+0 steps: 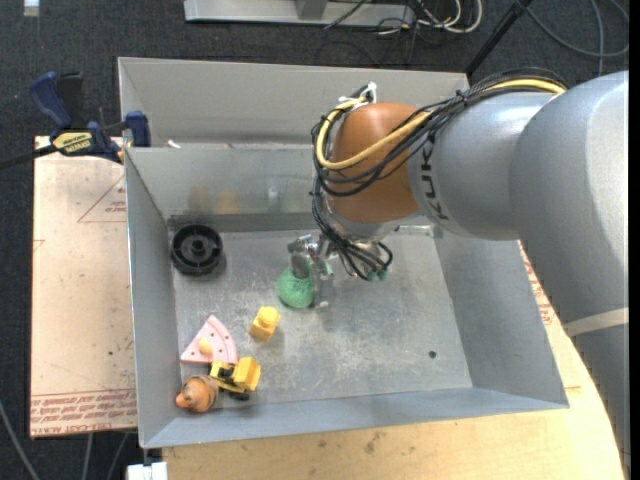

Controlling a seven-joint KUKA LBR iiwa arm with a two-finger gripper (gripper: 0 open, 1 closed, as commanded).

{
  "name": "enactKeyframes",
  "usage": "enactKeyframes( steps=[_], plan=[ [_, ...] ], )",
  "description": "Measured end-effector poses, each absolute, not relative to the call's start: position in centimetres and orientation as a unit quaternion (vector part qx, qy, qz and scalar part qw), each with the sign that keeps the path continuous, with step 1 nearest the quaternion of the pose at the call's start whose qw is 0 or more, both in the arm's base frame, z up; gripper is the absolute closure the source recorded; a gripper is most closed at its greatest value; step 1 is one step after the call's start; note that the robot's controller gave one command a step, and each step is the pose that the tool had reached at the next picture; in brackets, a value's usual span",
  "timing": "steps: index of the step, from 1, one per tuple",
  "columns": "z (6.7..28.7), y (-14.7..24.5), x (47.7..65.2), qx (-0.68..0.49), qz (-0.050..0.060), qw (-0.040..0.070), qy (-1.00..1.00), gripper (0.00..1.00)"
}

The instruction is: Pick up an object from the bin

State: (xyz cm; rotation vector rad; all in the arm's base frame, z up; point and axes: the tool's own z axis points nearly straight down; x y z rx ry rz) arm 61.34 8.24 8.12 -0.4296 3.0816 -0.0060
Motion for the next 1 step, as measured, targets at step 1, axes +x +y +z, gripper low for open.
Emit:
enactKeyframes(
  steps=[1],
  plan=[
    [8.12,8.23,61.34,-0.138,-0.002,0.015,0.99,1.0]
  ],
)
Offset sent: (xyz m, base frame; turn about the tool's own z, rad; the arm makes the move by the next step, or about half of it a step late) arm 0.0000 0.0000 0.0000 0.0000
